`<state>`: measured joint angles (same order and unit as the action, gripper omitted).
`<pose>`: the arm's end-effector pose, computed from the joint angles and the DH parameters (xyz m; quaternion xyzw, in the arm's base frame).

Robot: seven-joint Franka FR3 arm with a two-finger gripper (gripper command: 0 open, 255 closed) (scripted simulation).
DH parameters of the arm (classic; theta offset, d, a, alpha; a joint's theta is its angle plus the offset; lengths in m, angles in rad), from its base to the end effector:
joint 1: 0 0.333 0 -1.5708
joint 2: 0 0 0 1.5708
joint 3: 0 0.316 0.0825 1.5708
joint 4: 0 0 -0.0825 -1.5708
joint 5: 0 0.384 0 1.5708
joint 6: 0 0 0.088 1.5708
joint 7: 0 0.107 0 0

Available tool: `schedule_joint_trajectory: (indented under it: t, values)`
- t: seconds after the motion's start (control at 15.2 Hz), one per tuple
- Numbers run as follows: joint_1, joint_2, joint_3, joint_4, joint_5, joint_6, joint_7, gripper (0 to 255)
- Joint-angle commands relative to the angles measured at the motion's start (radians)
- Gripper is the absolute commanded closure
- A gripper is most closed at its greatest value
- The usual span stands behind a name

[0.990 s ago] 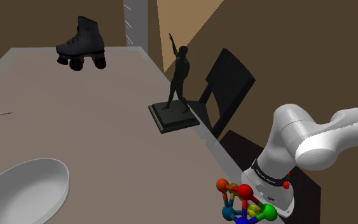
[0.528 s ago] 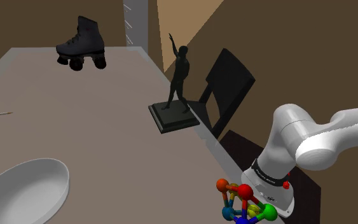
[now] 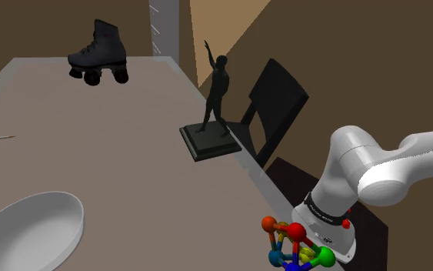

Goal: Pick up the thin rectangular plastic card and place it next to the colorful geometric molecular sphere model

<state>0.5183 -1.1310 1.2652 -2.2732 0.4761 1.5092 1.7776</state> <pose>-0.1816 0.3824 0.4057 0.9348 -0.2090 0.2797 0.0657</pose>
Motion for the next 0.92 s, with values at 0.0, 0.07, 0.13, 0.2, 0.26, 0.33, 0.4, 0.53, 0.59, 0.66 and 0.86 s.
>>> schedule_joint_trajectory:
  t: [0.0, 0.07, 0.13, 0.2, 0.26, 0.33, 0.4, 0.53, 0.59, 0.66, 0.86]
  values:
    - [0.000, -0.004, 0.022, -0.017, 0.018, 0.020, 0.006, 255]
    - [0.000, -0.006, 0.032, -0.024, 0.025, 0.029, 0.008, 255]
    - [0.000, -0.007, 0.042, -0.031, 0.033, 0.038, 0.010, 255]
    - [-0.001, -0.009, 0.052, -0.037, 0.041, 0.047, 0.013, 255]
    - [-0.001, -0.010, 0.063, -0.044, 0.049, 0.056, 0.015, 255]
    - [-0.002, -0.011, 0.073, -0.050, 0.057, 0.065, 0.017, 255]
    - [-0.003, -0.013, 0.084, -0.056, 0.066, 0.074, 0.020, 255]
    - [-0.006, -0.015, 0.106, -0.067, 0.082, 0.092, 0.024, 255]
    - [-0.007, -0.016, 0.118, -0.072, 0.091, 0.101, 0.026, 255]
    - [-0.009, -0.017, 0.129, -0.078, 0.099, 0.110, 0.028, 255]
    - [-0.015, -0.021, 0.164, -0.092, 0.124, 0.137, 0.035, 255]
